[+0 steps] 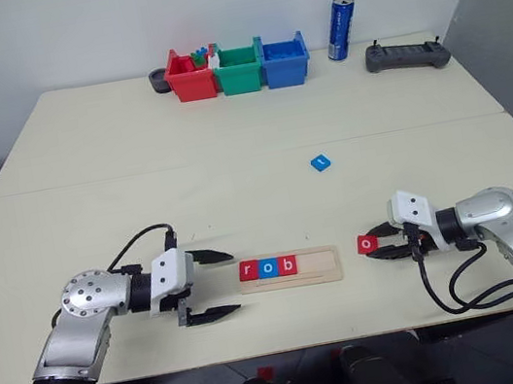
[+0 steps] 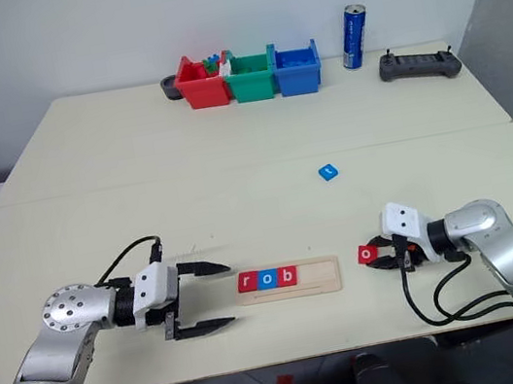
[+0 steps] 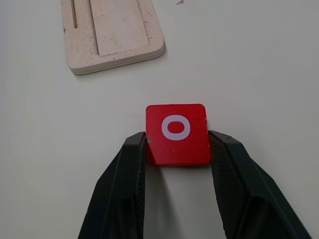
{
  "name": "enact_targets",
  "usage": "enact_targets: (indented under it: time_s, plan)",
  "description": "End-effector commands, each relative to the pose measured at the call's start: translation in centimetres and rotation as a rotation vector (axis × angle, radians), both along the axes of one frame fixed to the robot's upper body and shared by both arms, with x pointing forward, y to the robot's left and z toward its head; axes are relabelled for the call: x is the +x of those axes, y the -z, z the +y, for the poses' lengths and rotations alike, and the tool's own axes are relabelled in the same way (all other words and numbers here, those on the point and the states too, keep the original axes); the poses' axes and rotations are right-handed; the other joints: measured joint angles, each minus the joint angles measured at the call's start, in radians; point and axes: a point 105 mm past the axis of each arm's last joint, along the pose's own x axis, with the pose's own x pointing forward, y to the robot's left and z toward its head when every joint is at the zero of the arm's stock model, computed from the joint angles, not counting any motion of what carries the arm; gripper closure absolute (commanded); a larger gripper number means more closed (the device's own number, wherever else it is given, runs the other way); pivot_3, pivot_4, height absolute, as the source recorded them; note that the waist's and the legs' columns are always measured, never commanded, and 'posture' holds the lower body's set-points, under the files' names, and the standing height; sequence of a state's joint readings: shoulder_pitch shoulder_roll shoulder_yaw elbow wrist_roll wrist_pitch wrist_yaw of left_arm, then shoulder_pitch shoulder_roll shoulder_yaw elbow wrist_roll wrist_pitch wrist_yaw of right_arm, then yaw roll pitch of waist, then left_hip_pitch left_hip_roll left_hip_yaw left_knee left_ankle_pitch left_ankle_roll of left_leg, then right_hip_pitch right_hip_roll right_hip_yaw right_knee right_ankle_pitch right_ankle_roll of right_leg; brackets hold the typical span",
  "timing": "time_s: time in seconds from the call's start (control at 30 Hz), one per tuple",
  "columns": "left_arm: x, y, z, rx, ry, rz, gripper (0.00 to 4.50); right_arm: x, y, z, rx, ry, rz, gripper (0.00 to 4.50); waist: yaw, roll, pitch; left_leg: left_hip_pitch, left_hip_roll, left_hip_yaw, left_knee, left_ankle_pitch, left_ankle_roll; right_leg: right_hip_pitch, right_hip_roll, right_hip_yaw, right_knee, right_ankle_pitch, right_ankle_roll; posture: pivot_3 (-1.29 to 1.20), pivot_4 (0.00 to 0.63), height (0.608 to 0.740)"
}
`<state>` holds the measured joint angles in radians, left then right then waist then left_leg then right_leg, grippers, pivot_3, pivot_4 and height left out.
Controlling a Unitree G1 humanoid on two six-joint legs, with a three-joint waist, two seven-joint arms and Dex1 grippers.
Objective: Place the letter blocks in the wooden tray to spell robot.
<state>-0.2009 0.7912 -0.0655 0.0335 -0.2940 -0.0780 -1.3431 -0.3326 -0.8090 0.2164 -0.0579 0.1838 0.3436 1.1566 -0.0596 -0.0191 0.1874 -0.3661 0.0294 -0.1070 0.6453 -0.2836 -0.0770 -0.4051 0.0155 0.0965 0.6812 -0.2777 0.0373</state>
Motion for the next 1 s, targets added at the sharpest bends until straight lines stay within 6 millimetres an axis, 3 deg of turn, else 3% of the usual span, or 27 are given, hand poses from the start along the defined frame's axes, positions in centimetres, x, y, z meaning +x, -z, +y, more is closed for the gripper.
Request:
enact_targets:
  time_s: [0.03, 0.2, 0.5, 1.0]
  plan:
    - [0.1, -1.4, -0.3, -0.009, 0.005, -0.037, 0.0, -0.7, -2.6, 1.4, 0.048, -0.067, -0.061, 3.06, 0.0, 0.0, 0.0, 0.0, 0.0, 0.0, 0.0, 0.0, 0.0, 0.0, 0.0, 0.0, 0.0, 0.0, 0.0, 0.0, 0.15, 0.74]
    - [0.1, -1.8, -0.5, -0.004, 0.0, -0.039, 0.0, -2.1, -4.6, 4.1, 0.074, -0.124, -0.091, 3.06, 0.0, 0.0, 0.0, 0.0, 0.0, 0.0, 0.0, 0.0, 0.0, 0.0, 0.0, 0.0, 0.0, 0.0, 0.0, 0.0, 0.15, 0.74]
    - [0.3, -2.7, -1.5, -0.002, 0.001, -0.048, 0.0, -1.5, -2.7, 8.8, 0.011, -0.097, -0.084, 3.06, 0.0, 0.0, 0.0, 0.0, 0.0, -0.001, 0.0, 0.0, 0.0, 0.0, 0.0, 0.0, 0.0, 0.0, 0.001, 0.0, 0.15, 0.74]
    - [0.3, -2.7, -1.0, 0.002, -0.016, -0.045, 0.0, -1.2, -2.1, 10.2, -0.009, -0.136, -0.072, 3.06, 0.001, 0.0, 0.0, -0.001, 0.0, -0.001, 0.0, 0.0, 0.0, 0.0, 0.0, -0.001, 0.0, 0.0, 0.0, 0.0, 0.15, 0.74]
